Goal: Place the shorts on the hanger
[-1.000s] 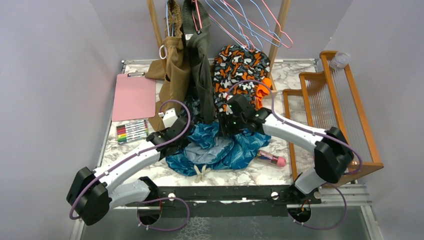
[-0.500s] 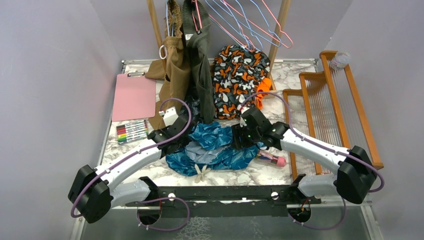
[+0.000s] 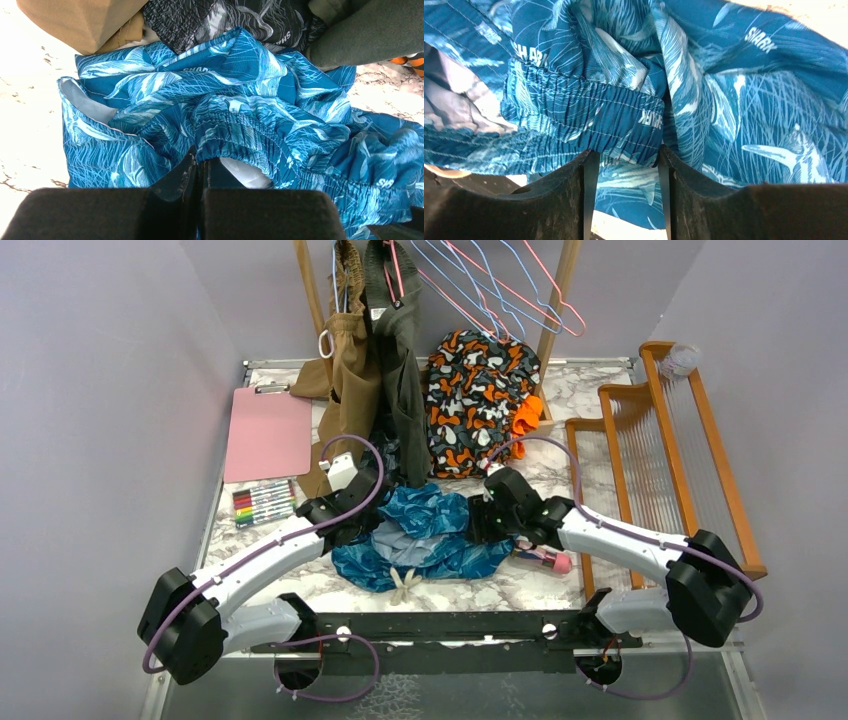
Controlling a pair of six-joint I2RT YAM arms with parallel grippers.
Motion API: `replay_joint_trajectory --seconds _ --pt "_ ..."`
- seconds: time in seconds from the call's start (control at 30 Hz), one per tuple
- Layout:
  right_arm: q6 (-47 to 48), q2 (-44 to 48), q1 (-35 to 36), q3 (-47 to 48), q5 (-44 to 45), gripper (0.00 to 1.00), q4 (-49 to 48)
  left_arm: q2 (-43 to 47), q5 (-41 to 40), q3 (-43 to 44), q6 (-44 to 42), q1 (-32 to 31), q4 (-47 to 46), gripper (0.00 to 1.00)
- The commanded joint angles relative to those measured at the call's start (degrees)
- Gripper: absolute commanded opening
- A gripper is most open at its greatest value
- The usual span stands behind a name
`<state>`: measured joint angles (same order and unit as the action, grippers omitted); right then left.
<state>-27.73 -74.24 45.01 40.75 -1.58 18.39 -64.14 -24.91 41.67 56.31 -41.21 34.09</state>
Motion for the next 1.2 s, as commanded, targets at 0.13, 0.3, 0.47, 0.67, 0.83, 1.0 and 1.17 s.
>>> replay_joint_trajectory --seconds 0.13,0.3,0.47,0.67,0.83,1.0,1.17 --pt "-1.95 -0.39 0.29 1.28 5.91 0.45 -8.82 2.48 1.76 -0.89 -0.82 0.34 0.38 0.0" --pt "-2.48 -3.61 0.26 3.29 6.44 0.42 -9.92 3.3 2.1 -1.66 -0.83 0.34 0.37 0.0" --pt "-4.18 -5.83 0.25 3.62 6.44 0.37 -13.21 3.13 3.41 -1.5 -1.27 0.4 0.37 0.0" --pt "-4.49 -9.99 0.27 7.05 3.71 0.22 -15.49 4.4 4.53 -1.34 -2.07 0.34 0.45 0.0" --pt "-2.74 -7.73 0.24 11.21 4.73 0.01 -9.82 7.66 4.22 1.92 -4.57 0.34 3.0 0.0" --pt "7.17 0.7 0.26 23.39 10.23 0.01 7.95 12.87 2.6 14.03 -14.43 0.34 6.75 0.0" --pt "16.46 3.62 0.26 45.08 21.88 0.01 28.06 17.3 -1.49 31.78 -24.76 0.34 6.16 0.0"
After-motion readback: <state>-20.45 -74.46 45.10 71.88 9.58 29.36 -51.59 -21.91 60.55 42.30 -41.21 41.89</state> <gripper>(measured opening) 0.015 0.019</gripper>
